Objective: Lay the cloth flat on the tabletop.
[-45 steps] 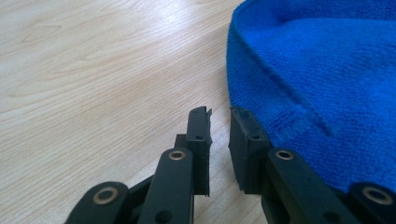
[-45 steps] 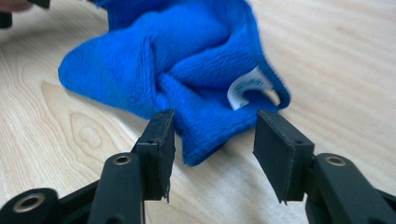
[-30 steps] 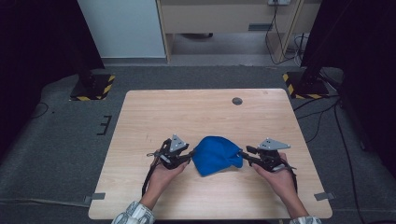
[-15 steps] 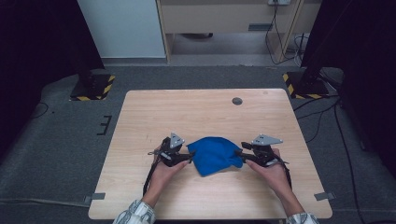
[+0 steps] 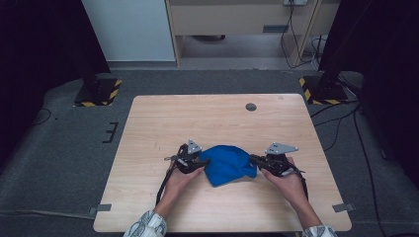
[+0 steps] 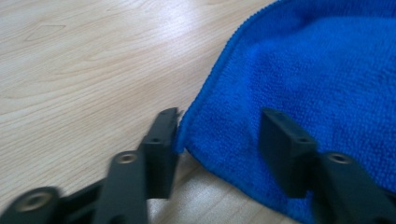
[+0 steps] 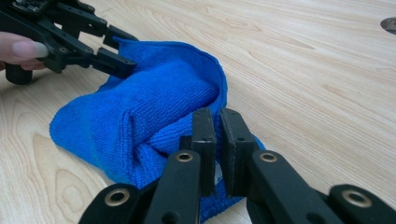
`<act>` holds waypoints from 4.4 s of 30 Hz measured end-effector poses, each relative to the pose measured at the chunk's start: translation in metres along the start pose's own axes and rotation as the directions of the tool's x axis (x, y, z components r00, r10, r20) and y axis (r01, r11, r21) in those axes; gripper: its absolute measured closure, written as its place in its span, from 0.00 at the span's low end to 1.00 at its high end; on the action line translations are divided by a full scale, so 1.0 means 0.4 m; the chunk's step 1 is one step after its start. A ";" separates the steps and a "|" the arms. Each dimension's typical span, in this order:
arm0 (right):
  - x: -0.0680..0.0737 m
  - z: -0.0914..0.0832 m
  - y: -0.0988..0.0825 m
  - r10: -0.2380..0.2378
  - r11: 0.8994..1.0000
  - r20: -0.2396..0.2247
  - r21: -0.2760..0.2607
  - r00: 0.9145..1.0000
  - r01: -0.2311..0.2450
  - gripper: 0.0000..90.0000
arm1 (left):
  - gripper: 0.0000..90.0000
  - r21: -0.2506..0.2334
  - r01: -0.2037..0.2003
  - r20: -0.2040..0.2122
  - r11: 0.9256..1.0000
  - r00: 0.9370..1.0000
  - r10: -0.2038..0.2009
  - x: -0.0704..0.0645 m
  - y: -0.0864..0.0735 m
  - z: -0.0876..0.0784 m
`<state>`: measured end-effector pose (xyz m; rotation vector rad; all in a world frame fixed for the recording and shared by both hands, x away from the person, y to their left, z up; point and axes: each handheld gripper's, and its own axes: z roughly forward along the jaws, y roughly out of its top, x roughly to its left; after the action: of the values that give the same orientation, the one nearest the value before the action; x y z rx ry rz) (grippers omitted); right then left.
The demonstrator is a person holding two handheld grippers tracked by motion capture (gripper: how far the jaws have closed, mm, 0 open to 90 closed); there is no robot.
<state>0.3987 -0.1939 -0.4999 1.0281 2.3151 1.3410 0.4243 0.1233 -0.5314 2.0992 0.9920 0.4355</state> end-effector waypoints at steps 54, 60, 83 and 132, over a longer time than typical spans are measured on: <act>-0.029 -0.013 -0.038 0.105 0.991 0.043 0.077 0.994 -0.108 0.62 | 0.98 -0.029 -0.015 -0.054 0.999 0.998 0.014 0.052 0.005 -0.116; 0.003 -0.011 -0.063 0.085 0.988 -0.001 0.128 0.996 -0.084 0.61 | 0.98 -0.015 -0.001 -0.072 1.000 0.997 0.000 0.066 -0.005 -0.110; -0.015 -0.080 -0.017 0.076 0.997 0.024 0.014 0.997 -0.077 0.99 | 0.98 -0.120 0.043 -0.017 0.992 0.999 -0.045 0.065 0.028 -0.156; -0.035 -0.171 0.168 -0.010 0.995 0.215 -0.099 0.977 0.032 0.99 | 0.97 -0.230 0.132 -0.006 0.964 0.991 -0.137 0.122 0.151 -0.136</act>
<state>0.4008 -0.2265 -0.4088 1.0568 2.0728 1.2588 0.4549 0.1628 -0.4507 1.8126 1.0382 0.4805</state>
